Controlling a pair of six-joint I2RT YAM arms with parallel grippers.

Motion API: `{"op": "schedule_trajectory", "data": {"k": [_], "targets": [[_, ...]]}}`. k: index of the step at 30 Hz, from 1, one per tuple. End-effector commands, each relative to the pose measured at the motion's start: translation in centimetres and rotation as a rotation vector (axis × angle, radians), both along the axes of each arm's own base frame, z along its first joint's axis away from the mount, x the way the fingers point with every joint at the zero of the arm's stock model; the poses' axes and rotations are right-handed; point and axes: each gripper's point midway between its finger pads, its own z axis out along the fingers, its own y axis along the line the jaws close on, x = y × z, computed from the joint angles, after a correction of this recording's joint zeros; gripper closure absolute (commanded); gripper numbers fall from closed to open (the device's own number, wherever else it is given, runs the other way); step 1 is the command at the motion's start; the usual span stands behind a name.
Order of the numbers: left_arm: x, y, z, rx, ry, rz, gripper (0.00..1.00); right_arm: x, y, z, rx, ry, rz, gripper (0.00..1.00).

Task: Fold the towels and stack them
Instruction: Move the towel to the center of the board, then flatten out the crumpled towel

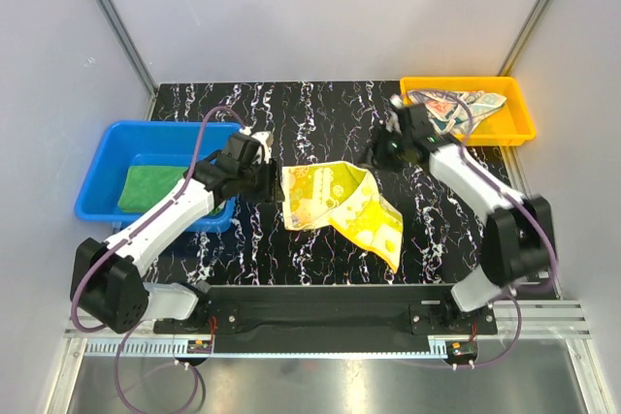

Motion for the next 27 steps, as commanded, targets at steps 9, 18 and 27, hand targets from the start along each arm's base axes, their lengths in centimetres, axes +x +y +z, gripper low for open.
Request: {"op": "schedule_trajectory", "data": {"k": [9,18,27], "targets": [[-1.6,0.2,2.8,-0.222,-0.163,0.156,0.49,11.3,16.1,-2.5,-0.058,-0.148,0.542,0.41],[-2.3,3.1,9.4,-0.218,-0.364,0.197,0.48,10.4,24.2,-7.6,-0.109,-0.220,0.806,0.33],[-2.2,2.6,9.9,-0.251,-0.375,0.186,0.48,8.4,22.5,-12.9,-0.341,-0.169,0.829,0.41]]}}
